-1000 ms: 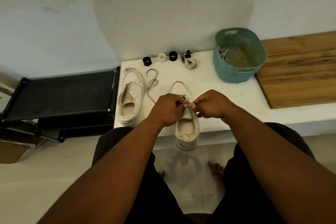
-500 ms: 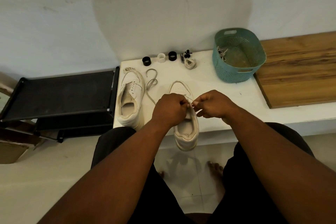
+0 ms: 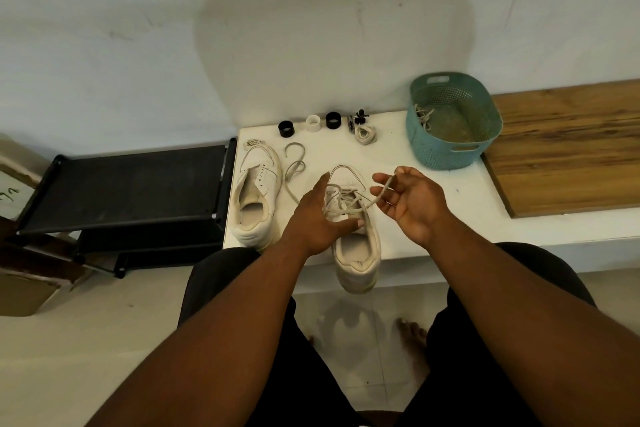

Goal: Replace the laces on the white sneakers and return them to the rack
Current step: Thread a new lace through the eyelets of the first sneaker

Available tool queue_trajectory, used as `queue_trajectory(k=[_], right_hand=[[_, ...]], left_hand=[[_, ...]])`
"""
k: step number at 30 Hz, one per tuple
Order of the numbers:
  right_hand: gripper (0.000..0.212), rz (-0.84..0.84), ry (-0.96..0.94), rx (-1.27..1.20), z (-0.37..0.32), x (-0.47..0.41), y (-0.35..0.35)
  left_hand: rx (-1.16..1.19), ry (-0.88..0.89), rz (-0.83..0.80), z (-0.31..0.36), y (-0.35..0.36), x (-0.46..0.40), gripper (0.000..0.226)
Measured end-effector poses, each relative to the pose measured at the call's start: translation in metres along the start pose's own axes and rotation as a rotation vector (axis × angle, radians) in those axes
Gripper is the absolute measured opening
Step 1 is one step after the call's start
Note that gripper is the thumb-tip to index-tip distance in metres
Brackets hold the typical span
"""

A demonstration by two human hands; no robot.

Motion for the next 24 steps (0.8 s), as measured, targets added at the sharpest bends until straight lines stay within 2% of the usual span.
queue_trajectory(k=[1, 2, 5, 7, 10, 13, 15, 16, 19, 21, 24], right_hand=[[0.018, 0.001, -0.031, 0.077, -0.003, 0.001, -0.001], [0.017, 0.018, -0.101, 0.278, -0.006, 0.001, -0.003], [0.009, 0.009, -0.358, 1.086, -0.005, -0.006, -0.001], [0.007, -0.093, -0.328, 1.327, 0.008, -0.010, 0.004], [0.009, -0.077, -0.306, 1.422, 0.009, -0.012, 0.004], [0.019, 0.153, -0.298, 1.616, -0.008, -0.016, -0.016], [0.021, 0.297, -0.185, 1.722, -0.017, -0.019, -0.039], [0.019, 0.312, -0.114, 1.747, -0.017, -0.020, -0.047], [0.025, 0.197, -0.046, 1.733, -0.004, -0.024, -0.044], [0.032, 0.116, -0.161, 1.620, 0.001, -0.019, -0.025], [0.022, -0.023, -0.315, 1.499, 0.008, -0.013, 0.002]], left_hand=[[0.017, 0.001, -0.004, -0.001, 0.001, 0.001, 0.115], [0.024, 0.004, -0.006, -0.002, 0.003, 0.001, 0.114], [0.047, -0.023, 0.010, -0.006, 0.005, -0.002, 0.116], [0.123, -0.082, 0.025, -0.015, 0.006, -0.003, 0.125], [0.307, -0.184, 0.048, -0.025, 0.003, -0.002, 0.128], [0.391, -0.219, 0.034, -0.029, 0.004, -0.001, 0.117], [0.449, -0.236, 0.012, -0.028, 0.006, -0.001, 0.104], [0.468, -0.246, 0.003, -0.028, 0.007, 0.000, 0.099], [0.478, -0.262, -0.011, -0.028, 0.007, 0.000, 0.099], [0.475, -0.265, -0.013, -0.027, 0.006, 0.001, 0.104], [0.497, -0.255, -0.022, -0.024, 0.006, 0.002, 0.112]])
Point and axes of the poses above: each hand's wrist, its own x-axis away from the middle knuckle, its own y-axis out of the palm, z = x × y, the point moved 6 cm from there along -x, towards the middle knuckle, and after that the axes turned 7 degrees about x, right-handed, at the moved point
